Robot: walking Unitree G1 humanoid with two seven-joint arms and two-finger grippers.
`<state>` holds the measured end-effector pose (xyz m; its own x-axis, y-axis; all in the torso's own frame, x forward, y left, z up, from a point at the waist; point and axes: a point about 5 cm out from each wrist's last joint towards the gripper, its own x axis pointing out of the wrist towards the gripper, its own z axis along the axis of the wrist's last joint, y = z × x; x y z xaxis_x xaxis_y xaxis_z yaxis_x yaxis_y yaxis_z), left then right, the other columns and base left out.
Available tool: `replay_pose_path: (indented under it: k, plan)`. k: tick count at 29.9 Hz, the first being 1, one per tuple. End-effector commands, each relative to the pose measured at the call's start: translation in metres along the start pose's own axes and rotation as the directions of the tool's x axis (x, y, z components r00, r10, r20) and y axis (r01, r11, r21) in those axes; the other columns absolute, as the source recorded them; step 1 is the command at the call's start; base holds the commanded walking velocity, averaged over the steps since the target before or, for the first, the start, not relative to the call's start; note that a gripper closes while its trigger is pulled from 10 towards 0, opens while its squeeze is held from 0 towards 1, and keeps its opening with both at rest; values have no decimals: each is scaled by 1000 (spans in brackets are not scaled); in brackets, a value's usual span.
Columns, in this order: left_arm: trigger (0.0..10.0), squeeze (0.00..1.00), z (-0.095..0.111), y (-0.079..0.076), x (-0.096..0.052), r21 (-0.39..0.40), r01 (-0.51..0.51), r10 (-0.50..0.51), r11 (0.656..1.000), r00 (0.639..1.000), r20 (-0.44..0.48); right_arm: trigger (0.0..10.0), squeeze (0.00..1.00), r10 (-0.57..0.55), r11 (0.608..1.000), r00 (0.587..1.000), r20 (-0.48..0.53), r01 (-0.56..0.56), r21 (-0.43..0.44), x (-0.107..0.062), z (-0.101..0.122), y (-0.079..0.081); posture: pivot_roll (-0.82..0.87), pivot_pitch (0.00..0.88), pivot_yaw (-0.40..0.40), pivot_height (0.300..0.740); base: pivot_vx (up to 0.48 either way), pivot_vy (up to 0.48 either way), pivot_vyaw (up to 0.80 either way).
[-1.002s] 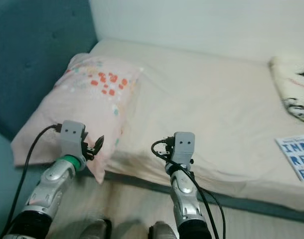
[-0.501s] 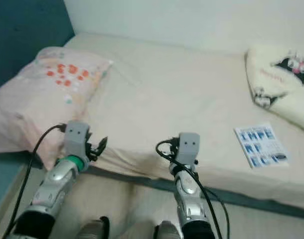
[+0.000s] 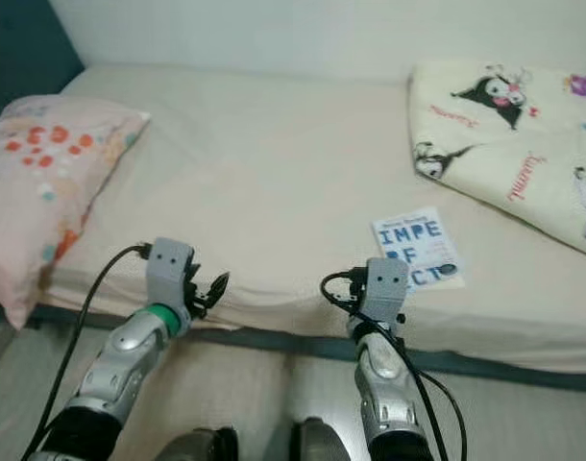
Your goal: Clean up the room
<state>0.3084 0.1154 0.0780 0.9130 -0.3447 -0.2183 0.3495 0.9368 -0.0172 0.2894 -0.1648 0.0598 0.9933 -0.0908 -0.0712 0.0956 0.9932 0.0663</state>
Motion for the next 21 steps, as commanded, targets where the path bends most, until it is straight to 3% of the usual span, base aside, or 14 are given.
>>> replay_pose_path:
  k: [1,7,11,18,21]
  plan:
    - [10000,0,-9,8,-5,5,-29,29,1000,999,-37,10000,0,13,1000,1000,-27,-13,22,-3,-6,8,44,127,71,740,0,476,0]
    - [10000,0,-5,4,-1,4,-13,13,1000,999,-30,10000,0,8,1000,1000,-26,-8,26,-3,-5,7,45,131,75,740,0,0,0]
    - [10000,0,2,-2,1,-11,10,-9,1000,1000,22,10000,0,6,1000,1000,-21,-6,28,-2,-4,6,40,136,77,740,0,0,0]
    - [10000,0,-4,0,-1,0,-16,16,1000,1000,4,10000,0,4,1000,1000,-18,-4,23,-4,-4,4,33,134,75,740,0,0,0]
    - [10000,0,-3,0,-2,-35,-17,18,999,1000,18,10000,0,5,1000,1000,-15,-4,20,-4,-4,3,31,134,69,740,0,0,0]
